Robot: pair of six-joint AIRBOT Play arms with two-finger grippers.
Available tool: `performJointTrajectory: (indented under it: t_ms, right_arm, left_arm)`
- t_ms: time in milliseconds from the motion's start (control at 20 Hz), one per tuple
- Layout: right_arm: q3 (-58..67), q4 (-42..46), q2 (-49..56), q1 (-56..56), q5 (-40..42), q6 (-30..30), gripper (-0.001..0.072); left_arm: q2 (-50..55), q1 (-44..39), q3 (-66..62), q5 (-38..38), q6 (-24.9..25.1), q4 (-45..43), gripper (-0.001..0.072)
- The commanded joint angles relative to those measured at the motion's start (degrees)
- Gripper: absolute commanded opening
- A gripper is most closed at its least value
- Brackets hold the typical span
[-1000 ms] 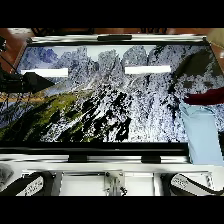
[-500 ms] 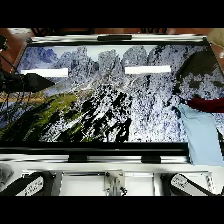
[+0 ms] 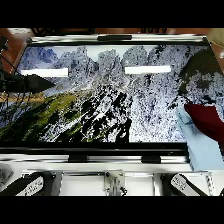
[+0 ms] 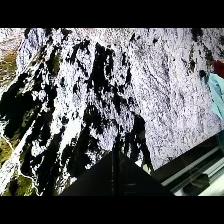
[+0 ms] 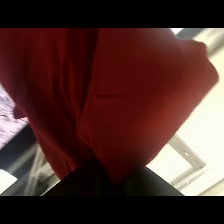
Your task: Fold the shirts.
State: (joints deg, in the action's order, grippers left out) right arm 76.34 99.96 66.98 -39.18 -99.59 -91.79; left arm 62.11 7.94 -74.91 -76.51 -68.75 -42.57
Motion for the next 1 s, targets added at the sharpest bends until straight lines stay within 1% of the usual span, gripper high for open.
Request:
performJointTrajectory:
  t_ms: [0, 50, 100, 150, 250, 350, 450, 500, 550, 650, 700, 750, 800, 850, 900, 950]
  right_arm:
    - [-11.08, 5.11, -2.23, -0.04, 5.33, -3.48, 0.0087]
    - [-13.57, 4.50, -2.16, -0.04, 6.93, -4.00, 0.0173]
    - [-15.54, 4.20, -2.16, -0.04, 8.09, -3.91, 0.0395]
    - [-17.00, 4.50, -2.16, -0.04, 8.55, -2.58, 0.0545]
    - [-16.81, 8.46, -2.23, -0.04, 7.26, -2.05, 0.0545]
    - [-12.92, 11.65, -2.23, 0.00, 5.73, -1.68, 0.0545]
    - [-5.18, 8.44, -2.23, 0.55, 8.57, 0.52, 0.0545]
    - [-0.76, 5.35, -2.23, 1.60, 11.32, 0.98, 0.0545]
    - [4.02, 1.33, -2.23, 3.76, 15.45, 1.01, 0.0545]
    - [11.06, -6.16, -2.23, 11.15, 23.54, 0.68, 0.0544]
    - [12.94, -9.51, -2.21, 16.87, 25.38, -0.04, 0.0544]
    - [13.18, -11.08, -2.21, 23.06, 26.12, -2.67, 0.0544]
    - [12.35, -10.01, -1.73, 29.79, 26.47, -5.57, 0.0544]
    - [10.58, -7.02, -0.52, 36.87, 25.92, -8.83, 0.0544]
    - [8.50, -4.87, 1.40, 42.60, 23.30, -11.85, 0.0545]
    - [6.45, -5.75, 3.50, 46.12, 21.03, -13.31, 0.0545]
  left_arm:
    - [0.04, 0.02, 0.02, -0.66, 0.17, 0.02, 0.0036]
    - [0.04, 0.02, 0.02, -0.68, 0.15, 0.02, 0.0036]
    - [0.04, 0.02, 0.02, -0.68, 0.15, 0.02, 0.0036]
    - [0.04, 0.02, 0.02, -0.68, 0.15, 0.02, 0.0036]
    - [0.04, 0.02, 0.02, -0.46, 0.15, 0.02, 0.0036]
    - [0.11, 0.00, 0.02, -0.46, 0.13, 0.02, 0.0035]
    - [0.22, -0.35, -0.11, -0.20, -0.61, -2.43, 0.0033]
    - [0.37, -1.25, -0.76, -0.09, -2.14, -7.56, 0.0033]
    - [0.81, -2.84, -2.10, -0.31, -4.04, -15.06, 0.0032]
    - [2.75, -8.15, -6.49, -2.34, -10.25, -36.04, 0.0032]
    - [4.35, -11.41, -8.98, -4.20, -15.39, -47.15, 0.0033]
    - [6.21, -14.23, -10.82, -5.66, -18.78, -54.62, 0.0034]
    - [7.93, -16.11, -11.54, -6.23, -19.85, -56.54, 0.0043]
    - [9.75, -17.59, -11.39, -6.38, -19.82, -55.78, 0.0261]
    - [11.76, -18.82, -11.34, -7.43, -20.20, -54.95, 0.0682]
    - [13.77, -19.82, -11.34, -9.53, -22.34, -54.97, 0.0720]
